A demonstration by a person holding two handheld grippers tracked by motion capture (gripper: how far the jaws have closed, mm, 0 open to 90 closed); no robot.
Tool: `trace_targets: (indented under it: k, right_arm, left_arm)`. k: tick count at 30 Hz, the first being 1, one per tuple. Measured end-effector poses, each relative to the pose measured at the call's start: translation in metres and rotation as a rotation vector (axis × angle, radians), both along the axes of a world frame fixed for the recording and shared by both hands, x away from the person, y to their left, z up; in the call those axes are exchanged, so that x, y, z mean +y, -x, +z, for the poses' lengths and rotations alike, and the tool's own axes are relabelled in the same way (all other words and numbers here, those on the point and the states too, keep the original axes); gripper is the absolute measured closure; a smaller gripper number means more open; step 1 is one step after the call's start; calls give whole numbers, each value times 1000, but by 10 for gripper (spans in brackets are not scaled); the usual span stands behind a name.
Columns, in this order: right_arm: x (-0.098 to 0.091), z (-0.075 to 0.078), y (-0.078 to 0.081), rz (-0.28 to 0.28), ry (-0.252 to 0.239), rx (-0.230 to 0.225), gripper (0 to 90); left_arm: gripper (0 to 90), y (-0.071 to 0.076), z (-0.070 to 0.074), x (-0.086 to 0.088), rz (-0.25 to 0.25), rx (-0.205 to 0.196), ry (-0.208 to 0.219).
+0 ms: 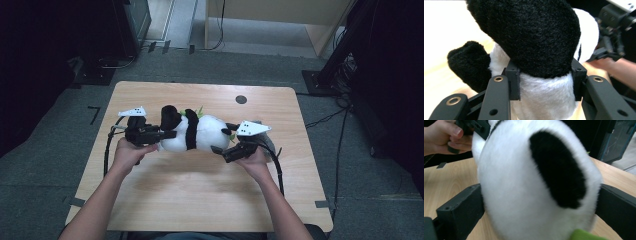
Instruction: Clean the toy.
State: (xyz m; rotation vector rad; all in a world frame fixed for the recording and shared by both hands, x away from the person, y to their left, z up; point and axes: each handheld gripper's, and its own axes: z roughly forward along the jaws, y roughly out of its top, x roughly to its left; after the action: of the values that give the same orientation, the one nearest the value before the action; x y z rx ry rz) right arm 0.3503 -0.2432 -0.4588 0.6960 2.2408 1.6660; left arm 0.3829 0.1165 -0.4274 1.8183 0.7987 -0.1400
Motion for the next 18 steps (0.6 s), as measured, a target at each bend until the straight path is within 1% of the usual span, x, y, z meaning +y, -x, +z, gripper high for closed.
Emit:
trace_targets:
  k: [2, 3, 4, 6, 7, 8, 9, 10, 11, 13, 14, 16, 18]
  right_arm:
    - [2, -1, 0, -13, 8, 3, 0]
    - [3, -2, 0, -14, 21, 0, 0]
    - [4, -4, -1, -9, 32, 0, 0]
    - [7, -7, -1, -14, 74, -2, 0]
    - [9, -8, -1, -16, 94, -6, 0]
    - [11, -9, 0, -21, 112, -17, 9]
    - [13, -10, 1, -33, 137, -22, 48]
    - [13, -10, 2, -39, 148, -30, 98]
    - [13, -10, 2, -38, 148, -27, 145]
    - [13, -8, 3, -46, 154, -8, 223]
    - [13, -8, 3, -51, 157, 3, 247]
    - [13, -6, 3, -61, 168, 17, 339]
    - [13, -5, 3, -64, 175, 26, 406]
  left_arm:
    - [567, 1, 1, -2, -1, 2, 0]
    - [567, 1, 1, -2, -5, 10, 6]
    - [568, 0, 1, -2, -5, 11, 1]
    - [568, 1, 0, -2, -9, 21, 9]
    - [569, 1, 0, -3, -8, 17, 1]
    - [569, 2, 0, -4, -9, 4, -8]
    - [568, 2, 0, -5, -8, -8, -18]
    - [568, 2, 0, -5, -6, -8, -16]
    - [567, 2, -1, -4, -4, -8, -20]
    - [563, 2, -2, -5, 1, -10, -21]
    - [559, 2, -2, -6, 5, -12, -24]
    - [542, 2, -2, -8, 11, -29, -32]
    - [521, 3, -2, -9, 14, -47, -45]
